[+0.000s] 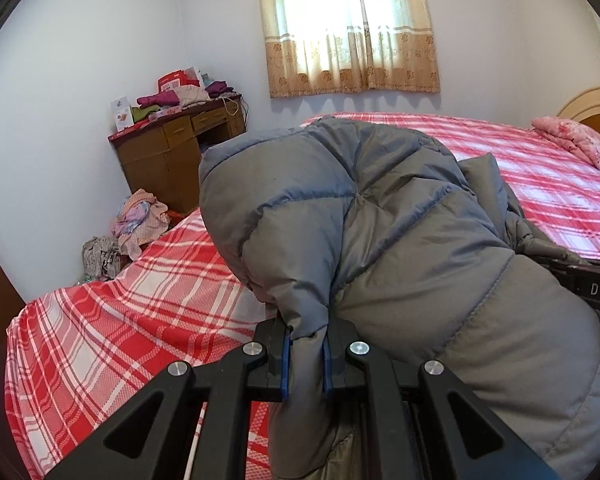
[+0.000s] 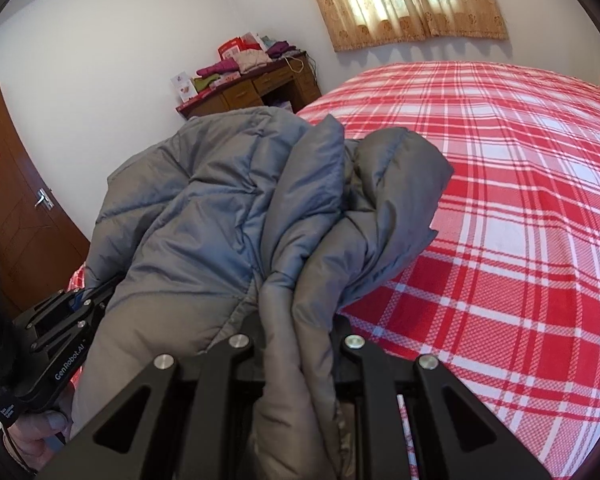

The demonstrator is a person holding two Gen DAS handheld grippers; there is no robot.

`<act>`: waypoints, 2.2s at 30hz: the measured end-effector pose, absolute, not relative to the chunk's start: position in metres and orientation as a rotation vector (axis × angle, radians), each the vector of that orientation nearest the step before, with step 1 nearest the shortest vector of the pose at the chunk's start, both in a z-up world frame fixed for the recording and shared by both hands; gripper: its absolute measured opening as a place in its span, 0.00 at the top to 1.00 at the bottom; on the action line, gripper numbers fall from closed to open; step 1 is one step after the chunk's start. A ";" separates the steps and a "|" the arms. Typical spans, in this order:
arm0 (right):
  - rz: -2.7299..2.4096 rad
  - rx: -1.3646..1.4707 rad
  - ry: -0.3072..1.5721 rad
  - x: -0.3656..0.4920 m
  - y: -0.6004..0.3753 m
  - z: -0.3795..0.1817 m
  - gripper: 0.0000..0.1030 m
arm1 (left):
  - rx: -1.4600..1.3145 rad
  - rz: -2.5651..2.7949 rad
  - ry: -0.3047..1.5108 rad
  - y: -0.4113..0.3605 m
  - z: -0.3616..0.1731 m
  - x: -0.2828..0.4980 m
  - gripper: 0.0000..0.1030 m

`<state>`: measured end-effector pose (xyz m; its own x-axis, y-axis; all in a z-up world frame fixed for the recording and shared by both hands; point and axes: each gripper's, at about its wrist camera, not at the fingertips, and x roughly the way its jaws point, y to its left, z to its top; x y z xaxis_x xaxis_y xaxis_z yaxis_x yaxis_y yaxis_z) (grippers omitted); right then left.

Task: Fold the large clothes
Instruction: 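Lift the folded grey jacket off the bed with both grippers, then lower the jacket bundle onto the bedspread and open both grippers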

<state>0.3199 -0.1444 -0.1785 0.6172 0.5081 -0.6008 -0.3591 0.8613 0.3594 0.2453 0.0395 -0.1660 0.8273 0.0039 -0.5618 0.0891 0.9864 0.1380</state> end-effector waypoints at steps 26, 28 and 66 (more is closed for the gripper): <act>0.400 0.200 0.800 0.310 -0.137 -0.202 0.63 | 0.096 0.047 0.653 0.065 -0.199 0.260 0.19; 0.396 0.197 0.797 0.310 -0.137 -0.202 0.59 | 0.086 0.052 0.659 0.066 -0.201 0.261 0.16; 0.310 0.118 0.764 0.295 -0.131 -0.161 0.35 | 0.007 0.099 0.636 0.076 -0.165 0.239 0.06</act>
<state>0.2946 -0.1314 -0.1610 0.6796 0.3175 -0.6614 -0.2327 0.9482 0.2161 0.2392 0.0759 -0.1645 0.7998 0.0943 -0.5928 -0.0903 0.9952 0.0365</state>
